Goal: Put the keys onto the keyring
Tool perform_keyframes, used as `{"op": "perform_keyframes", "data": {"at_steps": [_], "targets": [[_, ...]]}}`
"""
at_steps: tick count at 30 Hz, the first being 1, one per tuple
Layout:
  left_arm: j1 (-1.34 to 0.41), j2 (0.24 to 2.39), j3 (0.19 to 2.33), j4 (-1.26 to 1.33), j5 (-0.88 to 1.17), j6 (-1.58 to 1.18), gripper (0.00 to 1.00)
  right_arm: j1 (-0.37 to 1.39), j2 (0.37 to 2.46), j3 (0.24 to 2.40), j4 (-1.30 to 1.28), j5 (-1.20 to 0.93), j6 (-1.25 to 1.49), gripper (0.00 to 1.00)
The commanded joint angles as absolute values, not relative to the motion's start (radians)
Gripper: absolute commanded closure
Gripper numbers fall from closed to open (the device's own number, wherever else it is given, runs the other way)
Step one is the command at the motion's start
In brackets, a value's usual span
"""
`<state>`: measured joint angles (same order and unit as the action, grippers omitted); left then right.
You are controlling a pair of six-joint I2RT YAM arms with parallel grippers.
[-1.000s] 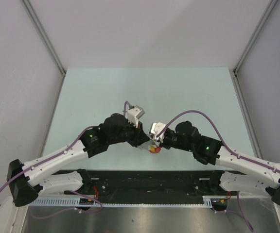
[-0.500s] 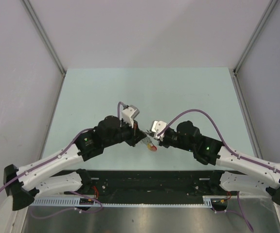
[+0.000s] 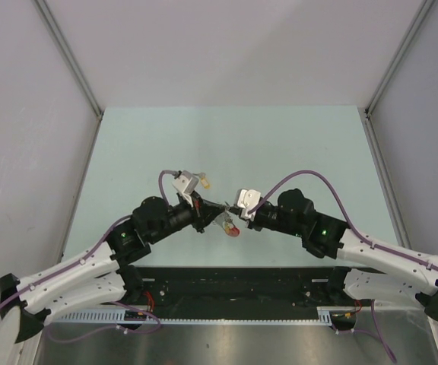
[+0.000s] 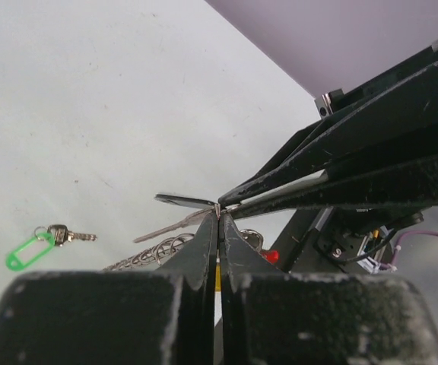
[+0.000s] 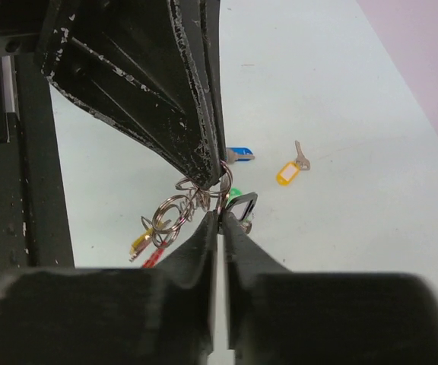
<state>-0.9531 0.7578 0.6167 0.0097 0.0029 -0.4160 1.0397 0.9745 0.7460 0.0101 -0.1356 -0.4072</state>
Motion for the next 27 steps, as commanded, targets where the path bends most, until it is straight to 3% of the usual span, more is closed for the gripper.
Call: {"op": "perform_keyframes", "data": {"at_steps": [1, 10, 19, 24, 27], "targets": [[-0.95, 0.778, 0.661, 0.14, -0.009, -0.379, 1.0, 1.052, 0.97, 0.732, 0.023, -0.083, -0.388, 0.81], [-0.948, 0.788, 0.672, 0.126, 0.057, -0.348, 1.0, 1.051, 0.936, 0.701, 0.103, -0.012, -0.367, 0.81], [-0.95, 0.805, 0.693, 0.094, 0.084, -0.321, 1.0, 1.051, 0.91, 0.693, 0.129, -0.064, -0.393, 0.73], [-0.95, 0.815, 0.703, 0.092, 0.117, -0.314, 0.99, 1.049, 0.925, 0.693, 0.129, -0.089, -0.408, 0.74], [-0.95, 0.819, 0.709, 0.077, 0.118, -0.305, 0.99, 1.051, 0.922, 0.693, 0.123, -0.095, -0.411, 0.85]]}}
